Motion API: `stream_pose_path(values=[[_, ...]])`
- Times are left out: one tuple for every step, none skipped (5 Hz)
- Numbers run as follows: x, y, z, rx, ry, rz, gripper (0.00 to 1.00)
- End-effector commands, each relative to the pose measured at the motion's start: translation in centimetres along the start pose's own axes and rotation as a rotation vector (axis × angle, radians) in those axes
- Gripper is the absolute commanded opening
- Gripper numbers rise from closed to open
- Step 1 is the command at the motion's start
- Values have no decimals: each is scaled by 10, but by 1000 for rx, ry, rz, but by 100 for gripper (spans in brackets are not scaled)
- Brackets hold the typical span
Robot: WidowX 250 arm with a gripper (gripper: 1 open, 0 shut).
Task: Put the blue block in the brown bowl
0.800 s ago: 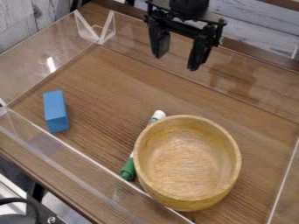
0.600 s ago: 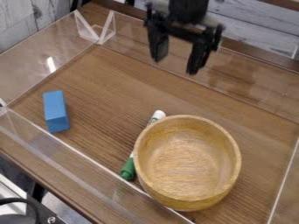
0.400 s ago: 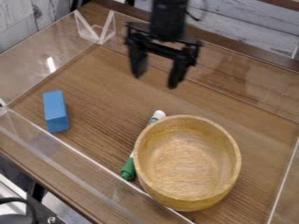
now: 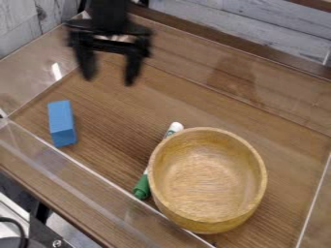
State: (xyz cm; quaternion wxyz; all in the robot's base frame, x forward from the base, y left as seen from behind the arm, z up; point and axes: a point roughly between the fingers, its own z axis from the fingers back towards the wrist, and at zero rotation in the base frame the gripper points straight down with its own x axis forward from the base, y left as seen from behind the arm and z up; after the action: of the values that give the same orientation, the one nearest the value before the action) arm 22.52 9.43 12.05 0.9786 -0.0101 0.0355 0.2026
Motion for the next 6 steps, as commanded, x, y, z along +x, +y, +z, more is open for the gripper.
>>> stream_pose_path(values=[[-6, 26, 5, -19, -69, 45, 100], [-10, 50, -8, -36, -79, 100, 100], [-9, 54, -19, -39, -78, 118, 100], [-8, 55, -29, -39, -72, 129, 100], [-7, 57, -38, -38, -68, 139, 100], [-6, 58, -47, -38, -65, 147, 100]])
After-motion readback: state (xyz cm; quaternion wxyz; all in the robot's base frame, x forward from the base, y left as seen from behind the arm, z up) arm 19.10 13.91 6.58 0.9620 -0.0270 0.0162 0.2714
